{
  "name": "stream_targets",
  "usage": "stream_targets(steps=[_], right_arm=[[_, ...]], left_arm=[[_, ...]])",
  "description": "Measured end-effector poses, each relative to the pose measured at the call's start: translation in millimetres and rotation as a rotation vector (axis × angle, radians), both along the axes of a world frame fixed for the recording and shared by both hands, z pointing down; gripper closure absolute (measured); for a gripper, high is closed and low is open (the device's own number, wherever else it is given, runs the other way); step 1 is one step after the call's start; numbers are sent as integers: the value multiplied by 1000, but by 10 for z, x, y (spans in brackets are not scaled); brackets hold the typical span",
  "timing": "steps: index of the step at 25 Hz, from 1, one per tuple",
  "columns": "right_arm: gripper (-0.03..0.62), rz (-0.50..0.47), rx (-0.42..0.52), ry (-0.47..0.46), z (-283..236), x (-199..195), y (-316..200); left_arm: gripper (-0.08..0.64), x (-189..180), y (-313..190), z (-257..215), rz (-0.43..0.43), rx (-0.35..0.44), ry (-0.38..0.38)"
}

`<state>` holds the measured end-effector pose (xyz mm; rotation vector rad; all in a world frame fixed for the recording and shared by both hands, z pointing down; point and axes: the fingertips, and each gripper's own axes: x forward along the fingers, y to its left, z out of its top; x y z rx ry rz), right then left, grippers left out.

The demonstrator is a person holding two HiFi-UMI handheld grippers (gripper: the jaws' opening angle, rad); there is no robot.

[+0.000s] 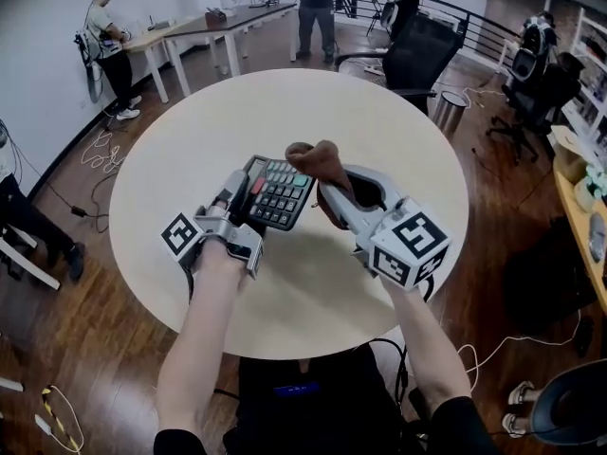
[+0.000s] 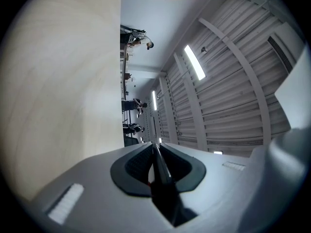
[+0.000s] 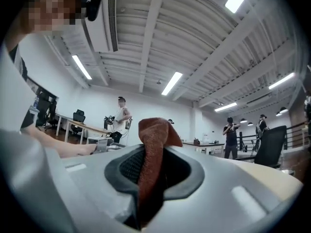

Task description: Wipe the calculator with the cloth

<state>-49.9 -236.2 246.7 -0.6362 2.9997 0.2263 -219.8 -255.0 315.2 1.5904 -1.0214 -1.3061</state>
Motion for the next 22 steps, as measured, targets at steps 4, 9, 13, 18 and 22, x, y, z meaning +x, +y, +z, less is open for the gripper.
stream_targets(steps=[4,9,13,18,22], right_arm=[[515,-83,26,70,277,-153,426],[515,-353,105,303,697,-347,1164],[515,-400,80,200,522,-287,1224],[515,-173,-82,213,526,134,332],[515,-55,-245,279,724,263,-184]], left_arm=[[506,-85,7,64,-51,-21,3],[507,-122,-64,186,-43,-41,-27],[506,48,-180,135,249,-50,-233],[505,297,-247,200,567,-66,-551],[505,486,-364,217,735,-66,-753]])
